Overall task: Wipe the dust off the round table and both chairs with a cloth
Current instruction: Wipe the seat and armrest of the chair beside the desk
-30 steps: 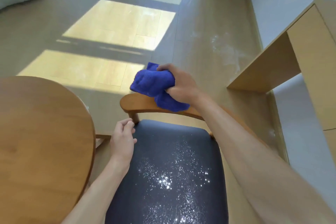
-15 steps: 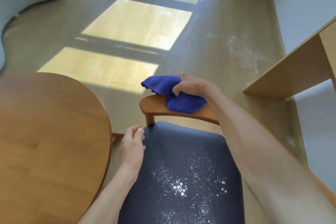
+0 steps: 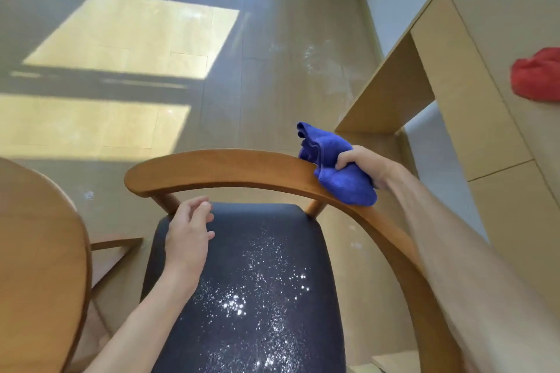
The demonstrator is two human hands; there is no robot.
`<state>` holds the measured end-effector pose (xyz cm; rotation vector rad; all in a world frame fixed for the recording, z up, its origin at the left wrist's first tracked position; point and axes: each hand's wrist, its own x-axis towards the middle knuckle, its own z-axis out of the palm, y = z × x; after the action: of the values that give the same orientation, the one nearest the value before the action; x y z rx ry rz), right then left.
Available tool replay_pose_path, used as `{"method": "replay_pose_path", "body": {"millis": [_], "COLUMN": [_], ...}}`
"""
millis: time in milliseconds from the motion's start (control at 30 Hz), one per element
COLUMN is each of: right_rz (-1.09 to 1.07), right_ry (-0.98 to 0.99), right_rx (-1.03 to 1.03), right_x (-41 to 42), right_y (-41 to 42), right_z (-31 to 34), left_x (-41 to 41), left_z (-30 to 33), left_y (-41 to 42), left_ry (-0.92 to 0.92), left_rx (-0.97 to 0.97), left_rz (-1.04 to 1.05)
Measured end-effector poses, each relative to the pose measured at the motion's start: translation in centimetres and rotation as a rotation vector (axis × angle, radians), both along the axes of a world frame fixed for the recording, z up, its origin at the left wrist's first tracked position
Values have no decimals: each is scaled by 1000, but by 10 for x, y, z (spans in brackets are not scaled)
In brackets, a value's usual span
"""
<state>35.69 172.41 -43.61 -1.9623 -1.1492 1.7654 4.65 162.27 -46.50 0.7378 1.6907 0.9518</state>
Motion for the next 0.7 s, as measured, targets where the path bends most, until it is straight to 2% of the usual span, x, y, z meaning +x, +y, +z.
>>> {"method": "replay_pose_path", "body": {"millis": [67,200,367,700], "right_rz": [-59,-145,-321,-821], "right_ry": [120,96,182,409], "right_rx": [-31,-138,-184,-21], "right_x": [25,67,108,124], "right_y": [-22,-65,-122,-259], "right_z": [0,0,-2,-5], "left_x": [16,46,79,142], "left_z": [0,2,10,41], "left_y": [-2,-9,-21,-57], "left_ry": [1,10,-2,-46], "left_rx": [2,2,-1,-20], "left_rz": [-28,-79,-150,-307]}}
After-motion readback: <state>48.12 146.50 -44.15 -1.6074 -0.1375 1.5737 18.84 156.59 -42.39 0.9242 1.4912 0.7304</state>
